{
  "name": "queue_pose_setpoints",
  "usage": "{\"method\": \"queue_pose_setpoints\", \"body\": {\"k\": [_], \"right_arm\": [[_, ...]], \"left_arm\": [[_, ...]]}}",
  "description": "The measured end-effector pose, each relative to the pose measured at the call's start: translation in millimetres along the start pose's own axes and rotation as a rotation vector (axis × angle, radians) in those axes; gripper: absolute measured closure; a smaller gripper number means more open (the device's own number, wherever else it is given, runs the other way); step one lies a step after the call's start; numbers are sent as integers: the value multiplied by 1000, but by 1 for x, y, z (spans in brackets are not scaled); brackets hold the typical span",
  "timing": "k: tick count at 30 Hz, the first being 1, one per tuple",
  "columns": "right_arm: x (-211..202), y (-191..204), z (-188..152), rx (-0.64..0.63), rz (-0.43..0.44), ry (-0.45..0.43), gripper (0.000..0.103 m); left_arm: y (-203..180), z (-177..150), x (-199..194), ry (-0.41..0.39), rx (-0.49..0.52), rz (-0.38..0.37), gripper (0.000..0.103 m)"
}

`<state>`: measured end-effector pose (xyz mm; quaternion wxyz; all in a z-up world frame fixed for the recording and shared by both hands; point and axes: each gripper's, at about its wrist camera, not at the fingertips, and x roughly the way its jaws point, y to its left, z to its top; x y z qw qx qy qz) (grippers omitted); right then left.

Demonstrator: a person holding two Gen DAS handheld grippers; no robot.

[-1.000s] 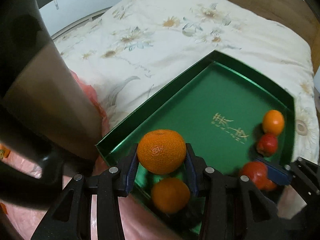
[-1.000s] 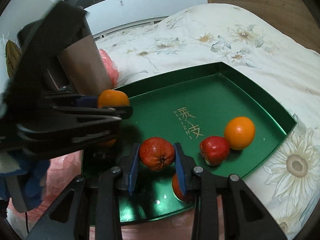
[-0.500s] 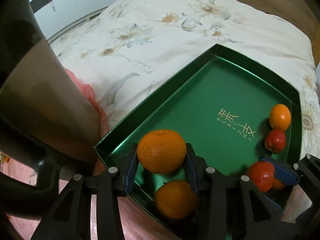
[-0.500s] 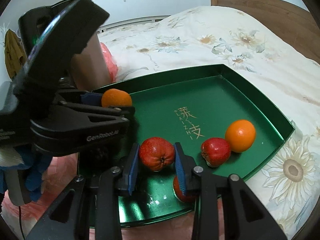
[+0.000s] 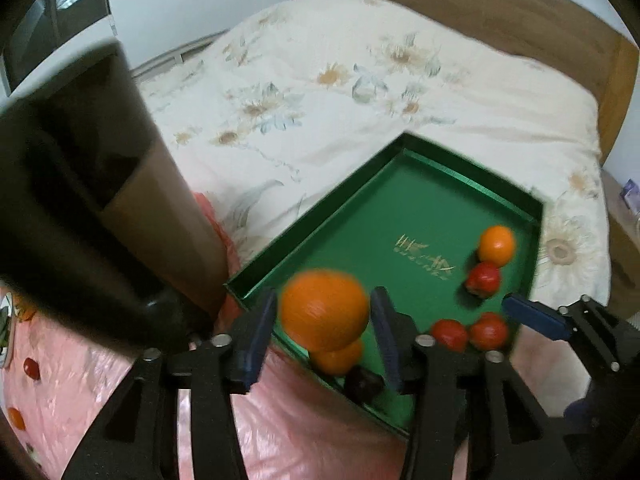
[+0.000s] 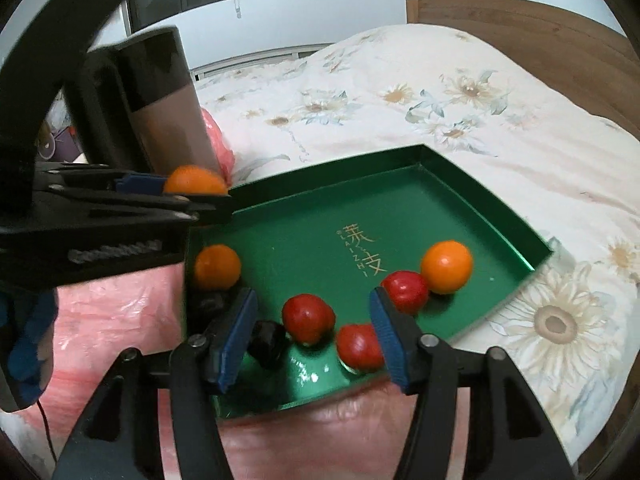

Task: Organize fruits
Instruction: 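Lower the apple and orange into the tray and open both tools, then move both open tools back over the last orange and red apple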

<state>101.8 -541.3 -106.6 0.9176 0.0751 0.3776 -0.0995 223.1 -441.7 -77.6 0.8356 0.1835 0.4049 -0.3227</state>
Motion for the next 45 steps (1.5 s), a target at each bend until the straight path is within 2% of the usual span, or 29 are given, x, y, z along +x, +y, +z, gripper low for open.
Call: {"method": "queue_pose_setpoints", "body": {"k": [8, 20, 28, 35, 45], "right_arm": [[-52, 8, -8, 25, 8, -35, 15], [-117, 52, -30, -15, 67, -56, 12], [-148, 99, -38, -88, 123, -77, 12], [-167, 145, -42, -152, 190, -99, 11], [-185, 204, -51, -251, 268, -104, 12]], "left_arm": [[14, -22, -77, -75, -40, 7, 53], [39, -100, -160, -100, -126, 70, 53], [59, -156, -207, -123, -196, 117, 53], [92, -202, -250, -154, -274, 181, 52], [138, -258, -280, -163, -373, 257, 52]]}}
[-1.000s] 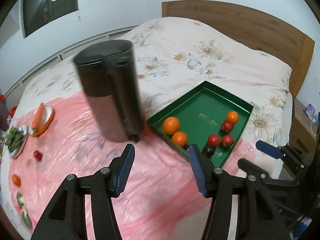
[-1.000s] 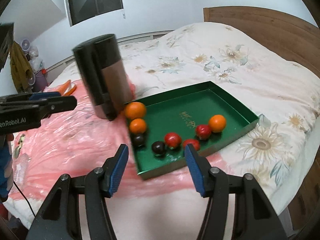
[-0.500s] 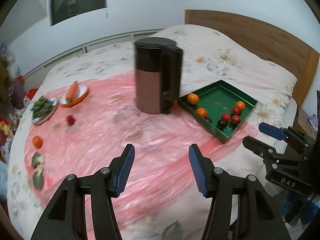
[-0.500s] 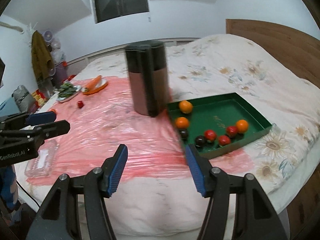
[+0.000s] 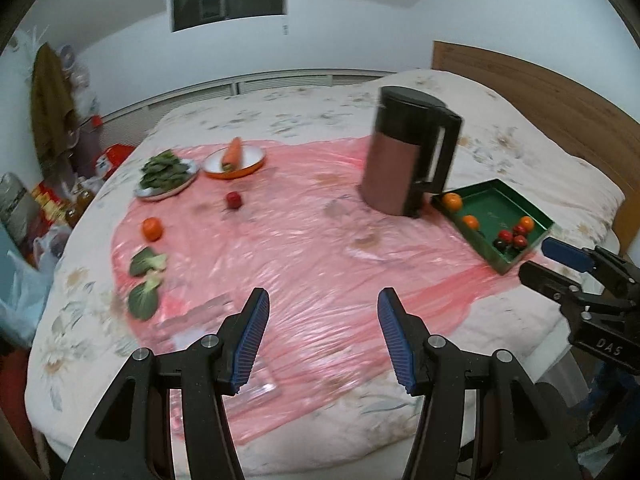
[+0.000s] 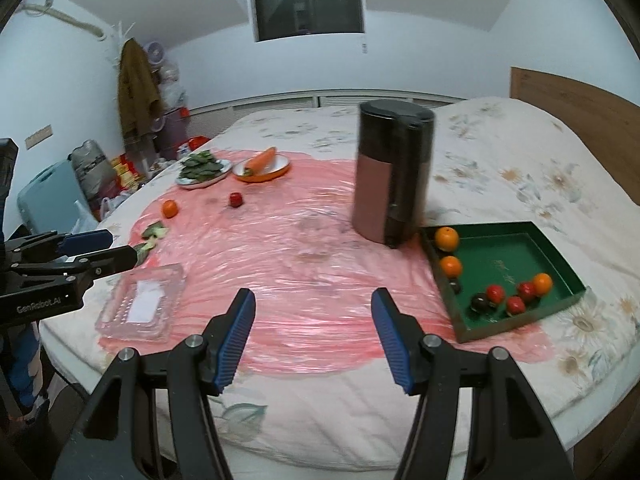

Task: Organize fruits
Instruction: 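Move both open tools back over the last orange and red apple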

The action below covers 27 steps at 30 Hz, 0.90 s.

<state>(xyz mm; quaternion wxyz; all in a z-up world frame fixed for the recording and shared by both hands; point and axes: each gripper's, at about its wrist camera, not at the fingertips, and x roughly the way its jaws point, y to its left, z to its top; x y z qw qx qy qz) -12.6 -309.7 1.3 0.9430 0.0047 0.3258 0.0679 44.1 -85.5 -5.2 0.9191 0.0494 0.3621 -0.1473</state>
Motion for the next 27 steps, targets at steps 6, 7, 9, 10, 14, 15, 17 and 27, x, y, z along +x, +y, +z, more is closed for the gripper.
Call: {"method": "queue_pose_setpoints", "body": {"k": [6, 7, 9, 10, 14, 15, 17, 27], "right_arm": [[8, 22, 2, -22, 26, 13, 12], [10, 26, 3, -26, 26, 11, 12], [14, 30, 5, -29, 29, 13, 12], [14, 33, 6, -34, 31, 14, 12], [21, 40, 10, -36, 45, 2, 12], [24, 42, 11, -38, 44, 3, 12], [29, 47, 14, -48, 48, 7, 12], [50, 68, 23, -93, 96, 11, 11]], "left_arm": [[37, -14, -4, -1, -52, 41, 52], [41, -15, -4, 0, -57, 46, 52], [53, -20, -3, 6, -76, 59, 52], [57, -21, -3, 9, -80, 68, 52], [72, -24, -4, 3, -88, 93, 52], [78, -23, -5, -7, -92, 104, 52], [87, -22, -9, -16, -104, 115, 52], [152, -24, -12, -15, -185, 205, 52]]}}
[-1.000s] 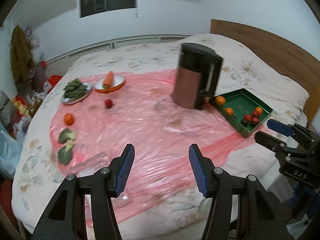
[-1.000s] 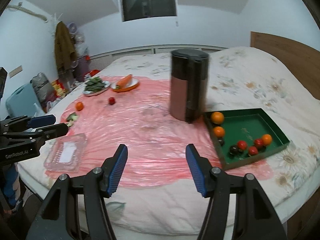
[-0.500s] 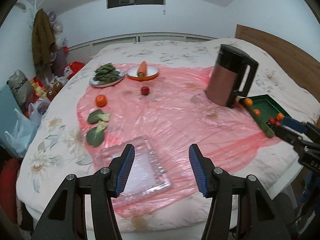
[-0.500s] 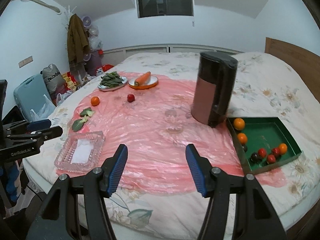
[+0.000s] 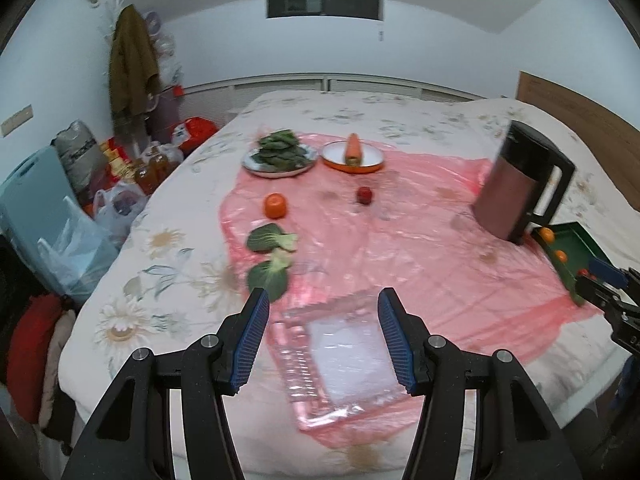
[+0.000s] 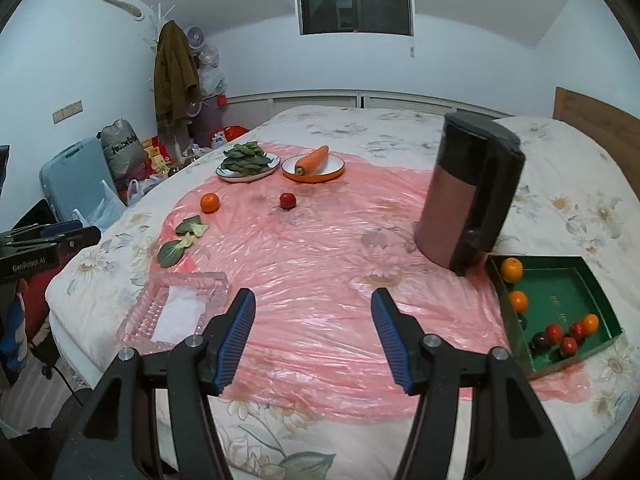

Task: Organize fruits
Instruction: 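Move both open tools back over the last orange and red apple, then grasp the red apple with the right tool while the left tool grasps the orange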

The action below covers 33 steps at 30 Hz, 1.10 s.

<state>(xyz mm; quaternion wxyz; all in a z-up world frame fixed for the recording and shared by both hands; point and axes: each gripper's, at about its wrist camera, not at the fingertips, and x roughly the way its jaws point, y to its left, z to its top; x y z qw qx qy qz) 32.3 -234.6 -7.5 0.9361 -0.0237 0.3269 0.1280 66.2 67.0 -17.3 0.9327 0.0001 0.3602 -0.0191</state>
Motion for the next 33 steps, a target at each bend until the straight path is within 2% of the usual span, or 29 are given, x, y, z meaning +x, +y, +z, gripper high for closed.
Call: {"method": "queue_pose_setpoints", "body": {"k": [9, 17, 33], "right_arm": [[44, 5, 14, -2, 27, 36, 12], [100, 13, 40, -16, 69, 64, 12], [241, 29, 95, -35, 151, 108, 14]], "left_arm": [[44, 10, 39, 40, -45, 56, 52], [68, 33, 84, 72, -74, 53, 52], [69, 79, 199, 124, -28, 9, 52]]}}
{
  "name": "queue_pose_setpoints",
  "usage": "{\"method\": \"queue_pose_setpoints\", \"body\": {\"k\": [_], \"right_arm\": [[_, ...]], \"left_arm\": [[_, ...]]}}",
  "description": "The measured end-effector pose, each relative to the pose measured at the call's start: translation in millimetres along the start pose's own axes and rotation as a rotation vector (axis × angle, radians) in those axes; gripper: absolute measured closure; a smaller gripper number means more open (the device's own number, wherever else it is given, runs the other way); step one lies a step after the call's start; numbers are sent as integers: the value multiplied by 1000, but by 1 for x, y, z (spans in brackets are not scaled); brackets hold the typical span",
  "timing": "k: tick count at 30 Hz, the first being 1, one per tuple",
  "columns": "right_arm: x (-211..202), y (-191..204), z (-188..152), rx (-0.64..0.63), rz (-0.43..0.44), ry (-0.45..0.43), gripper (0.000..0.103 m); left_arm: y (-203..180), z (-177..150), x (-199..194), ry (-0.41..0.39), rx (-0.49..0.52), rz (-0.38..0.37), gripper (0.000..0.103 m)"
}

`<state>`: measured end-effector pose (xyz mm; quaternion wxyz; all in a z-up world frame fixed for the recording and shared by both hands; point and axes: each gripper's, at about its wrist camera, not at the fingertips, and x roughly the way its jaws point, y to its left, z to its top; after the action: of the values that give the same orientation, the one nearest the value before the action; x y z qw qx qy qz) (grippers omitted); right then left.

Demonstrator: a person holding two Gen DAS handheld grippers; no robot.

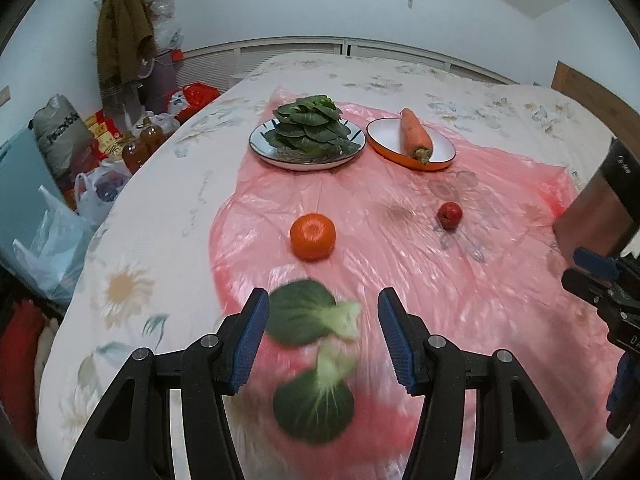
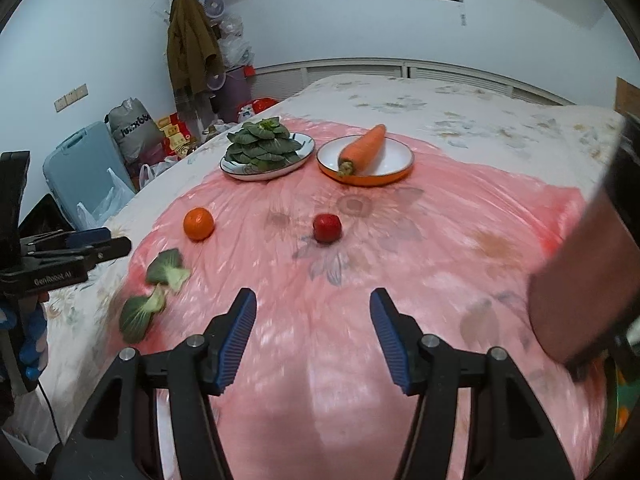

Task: Organize fruits
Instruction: 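Grasp the red apple with the right tool while the left tool grasps the orange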

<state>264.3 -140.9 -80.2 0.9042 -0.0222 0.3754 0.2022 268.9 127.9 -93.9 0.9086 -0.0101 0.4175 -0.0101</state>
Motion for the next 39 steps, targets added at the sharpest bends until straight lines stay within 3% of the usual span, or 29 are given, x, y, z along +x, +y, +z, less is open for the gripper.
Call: {"method": "queue_pose_setpoints", "body": {"k": [3, 10, 23, 35, 39], "right_arm": [[28, 0, 13, -4, 15, 12, 19], [86, -9, 30, 18, 39, 46, 20], [136, -19, 57, 30, 21, 135, 21], [179, -29, 62, 75, 21, 232, 45], [189, -30, 59, 80, 28, 245, 46]], "left_arm": [[3, 11, 24, 18, 0, 0, 52], [12, 21, 65, 69, -9, 12, 52], [15, 35, 101, 162, -25, 0, 52], [15, 44, 129, 239, -15, -28, 53], [13, 44, 136, 247, 5, -30, 53]]}}
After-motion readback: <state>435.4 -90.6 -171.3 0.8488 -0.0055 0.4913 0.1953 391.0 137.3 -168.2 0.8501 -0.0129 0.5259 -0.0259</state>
